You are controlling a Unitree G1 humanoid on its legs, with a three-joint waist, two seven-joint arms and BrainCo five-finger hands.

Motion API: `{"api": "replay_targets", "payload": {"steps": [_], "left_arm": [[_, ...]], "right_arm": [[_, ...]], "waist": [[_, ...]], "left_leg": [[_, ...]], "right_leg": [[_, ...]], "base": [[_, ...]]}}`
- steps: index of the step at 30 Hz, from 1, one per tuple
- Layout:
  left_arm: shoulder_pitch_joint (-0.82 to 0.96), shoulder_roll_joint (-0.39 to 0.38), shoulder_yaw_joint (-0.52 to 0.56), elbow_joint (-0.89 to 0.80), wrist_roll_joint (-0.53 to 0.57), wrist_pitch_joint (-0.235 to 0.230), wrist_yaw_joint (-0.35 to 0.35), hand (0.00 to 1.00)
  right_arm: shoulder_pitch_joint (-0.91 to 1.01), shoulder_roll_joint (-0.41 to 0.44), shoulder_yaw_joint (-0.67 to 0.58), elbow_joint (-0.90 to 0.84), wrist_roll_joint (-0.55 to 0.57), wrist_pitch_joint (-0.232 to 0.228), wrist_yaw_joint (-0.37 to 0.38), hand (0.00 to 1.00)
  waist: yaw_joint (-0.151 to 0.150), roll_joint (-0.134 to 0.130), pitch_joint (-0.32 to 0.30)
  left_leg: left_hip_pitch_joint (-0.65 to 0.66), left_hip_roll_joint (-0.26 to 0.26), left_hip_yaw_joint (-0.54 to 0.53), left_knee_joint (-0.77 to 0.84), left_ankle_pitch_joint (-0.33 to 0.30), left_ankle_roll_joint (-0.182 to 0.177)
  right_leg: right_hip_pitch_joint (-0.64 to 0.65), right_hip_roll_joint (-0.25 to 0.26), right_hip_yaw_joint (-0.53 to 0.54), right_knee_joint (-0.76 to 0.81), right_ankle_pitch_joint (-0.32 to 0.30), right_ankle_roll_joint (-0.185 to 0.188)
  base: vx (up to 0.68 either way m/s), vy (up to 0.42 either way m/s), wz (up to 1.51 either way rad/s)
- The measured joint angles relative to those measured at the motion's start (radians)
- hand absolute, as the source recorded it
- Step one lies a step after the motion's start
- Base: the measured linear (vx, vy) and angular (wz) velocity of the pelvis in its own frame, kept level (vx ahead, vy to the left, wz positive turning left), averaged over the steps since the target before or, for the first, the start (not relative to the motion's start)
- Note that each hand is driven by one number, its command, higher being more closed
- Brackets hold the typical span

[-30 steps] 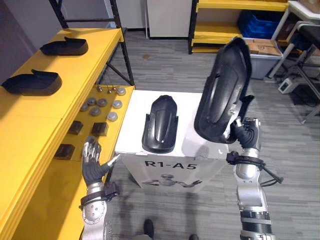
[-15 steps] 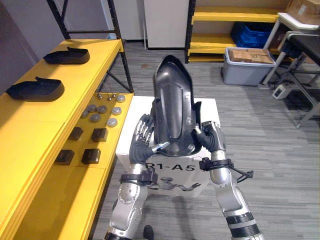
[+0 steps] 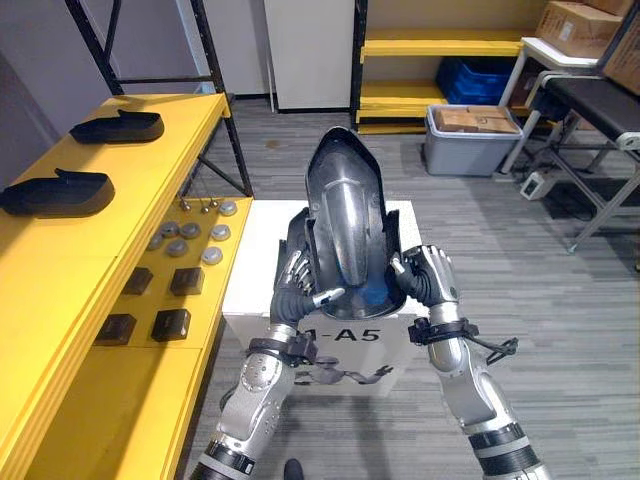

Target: Walk over and take plastic housings, then place them on the shelf

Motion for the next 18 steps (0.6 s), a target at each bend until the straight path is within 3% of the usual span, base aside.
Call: {"api": "replay_targets", "payload": {"steps": [11, 12, 18], "left_arm": [[-0.012, 0.068, -0.060, 0.095, -0.124, 0.039, 0.019, 1.00], [-0.013, 0.068, -0.061, 0.096, -0.134, 0.039, 0.020, 1.00], [-0.013, 0.069, -0.069, 0.097, -0.182, 0.039, 0.032, 1.00]], "right_arm": [[-0.001, -0.046, 0.109, -0.011, 0.000, -0.021, -0.030, 1.00], [0.000, -0.051, 0.123, -0.015, 0.001, -0.023, -0.034, 0.00], [0.005, -0.048, 0.162, -0.066, 0.012, -0.065, -0.053, 0.00]], "waist": [[0.000, -0.011, -0.012], [-0.002, -0.011, -0.012], [-0.006, -0.012, -0.013]], "left_leg": [[-0.008, 0.014, 0.019, 0.004, 0.004, -0.005], [-0.008, 0.014, 0.020, 0.004, 0.004, -0.005], [-0.006, 0.016, 0.020, 0.004, 0.004, -0.006]], "right_leg": [[0.009, 0.016, 0.018, -0.049, 0.037, -0.010], [0.009, 0.016, 0.018, -0.049, 0.037, -0.010], [0.010, 0.018, 0.019, -0.049, 0.037, -0.010]], "base": [[0.00, 0.001, -0.05], [0.00, 0.002, -0.04], [0.00, 0.000, 0.00]]}}
